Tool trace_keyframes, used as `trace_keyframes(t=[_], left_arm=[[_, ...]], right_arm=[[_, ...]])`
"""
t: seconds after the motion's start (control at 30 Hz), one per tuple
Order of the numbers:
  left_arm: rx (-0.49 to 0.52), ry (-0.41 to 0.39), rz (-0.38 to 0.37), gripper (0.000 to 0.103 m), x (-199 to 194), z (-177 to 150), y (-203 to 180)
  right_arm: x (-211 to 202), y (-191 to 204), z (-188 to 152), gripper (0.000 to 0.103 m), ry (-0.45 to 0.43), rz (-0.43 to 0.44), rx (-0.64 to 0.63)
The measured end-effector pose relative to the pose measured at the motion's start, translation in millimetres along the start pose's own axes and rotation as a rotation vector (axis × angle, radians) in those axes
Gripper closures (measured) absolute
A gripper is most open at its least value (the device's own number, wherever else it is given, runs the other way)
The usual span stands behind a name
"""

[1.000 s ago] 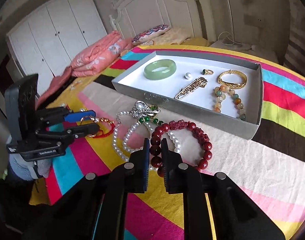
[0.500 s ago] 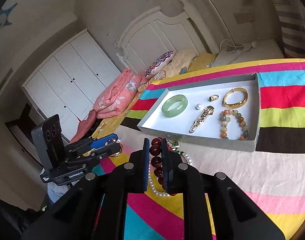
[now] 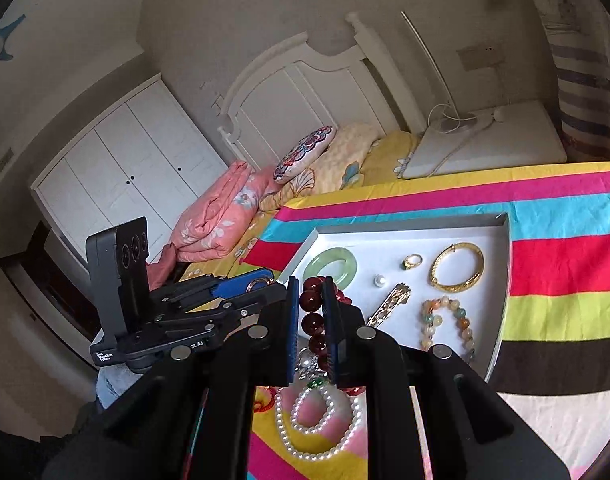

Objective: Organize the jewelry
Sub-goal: 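Carry the red bead bracelet and gold ring into the box and release both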

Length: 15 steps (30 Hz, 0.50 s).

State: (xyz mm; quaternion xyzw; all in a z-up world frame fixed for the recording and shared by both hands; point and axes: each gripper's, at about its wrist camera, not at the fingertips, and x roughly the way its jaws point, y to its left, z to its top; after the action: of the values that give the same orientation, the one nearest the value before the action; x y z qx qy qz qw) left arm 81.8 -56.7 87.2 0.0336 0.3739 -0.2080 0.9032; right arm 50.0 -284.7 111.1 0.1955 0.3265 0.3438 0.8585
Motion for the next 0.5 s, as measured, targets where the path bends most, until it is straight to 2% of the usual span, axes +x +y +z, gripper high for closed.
trace_keyframes(t=[0.17, 0.27, 0.5], left_arm=[[-0.057, 0.065, -0.013, 0.065, 54, 23, 21], [-0.077, 0.093, 0.009, 0.065, 83, 33, 28], [-0.107, 0.141, 0.050, 0.064, 121, 40, 35]], right_arm=[[18, -18, 13, 0.088, 0.016, -0.082, 0.008], [36, -22, 13, 0.088, 0.046, -0.140, -0.016], [92, -18, -5, 0.088, 0.128, -0.168, -0.060]])
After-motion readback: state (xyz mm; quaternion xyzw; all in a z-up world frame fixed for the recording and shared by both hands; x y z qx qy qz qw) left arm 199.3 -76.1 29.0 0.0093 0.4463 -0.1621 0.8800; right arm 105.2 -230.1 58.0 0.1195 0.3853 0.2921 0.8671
